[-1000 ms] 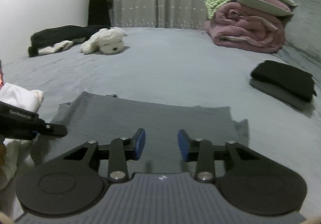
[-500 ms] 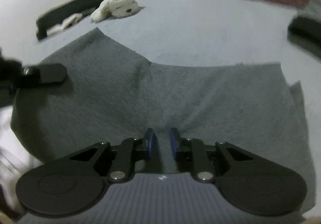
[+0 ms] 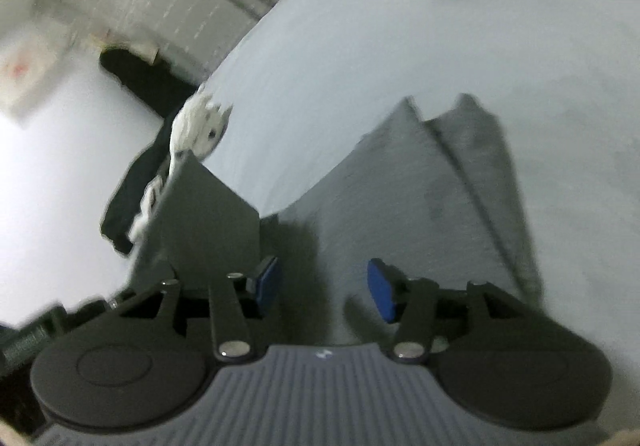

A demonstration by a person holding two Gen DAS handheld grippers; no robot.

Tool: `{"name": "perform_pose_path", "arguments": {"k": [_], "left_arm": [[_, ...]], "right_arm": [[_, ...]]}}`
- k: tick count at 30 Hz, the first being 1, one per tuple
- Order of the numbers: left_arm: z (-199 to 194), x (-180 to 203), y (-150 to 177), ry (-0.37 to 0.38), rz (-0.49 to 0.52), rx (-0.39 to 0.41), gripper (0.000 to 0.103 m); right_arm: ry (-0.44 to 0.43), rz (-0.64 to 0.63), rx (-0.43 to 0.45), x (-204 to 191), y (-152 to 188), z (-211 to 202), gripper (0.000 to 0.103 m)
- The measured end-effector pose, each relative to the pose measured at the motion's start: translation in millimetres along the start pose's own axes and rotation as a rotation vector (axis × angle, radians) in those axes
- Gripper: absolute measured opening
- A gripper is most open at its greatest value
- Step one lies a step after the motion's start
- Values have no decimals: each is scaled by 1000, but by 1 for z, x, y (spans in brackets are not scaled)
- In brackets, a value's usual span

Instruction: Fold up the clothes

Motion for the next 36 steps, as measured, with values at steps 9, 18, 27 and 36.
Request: {"name": "perform_pose_path", "arguments": {"k": [9,18,27,36], "left_arm": [[20,17,8,227,-52,-58,57],[11,-4,-4,106,8,20,60],[22,-32,1,-75,77,27,64],[21,-36,5,-185,174,123,89]], "right_arm": [[-113,195,41,27,-10,-31,60],[-147,230,47,35,-11,-45,62],[-75,80,-17,18,-5,-18,62],[-34,-82,74,-4,-5,-17,15]]}}
Point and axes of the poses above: each gripper's, at about its wrist camera, not at the fingertips, and z roughly the way its jaws point, x to its right, y to its underside, the point moved 8 cm from there along z, roughly the way its jaws point, and after that the axes turned 7 degrees about -x, right-handed, at the moved point
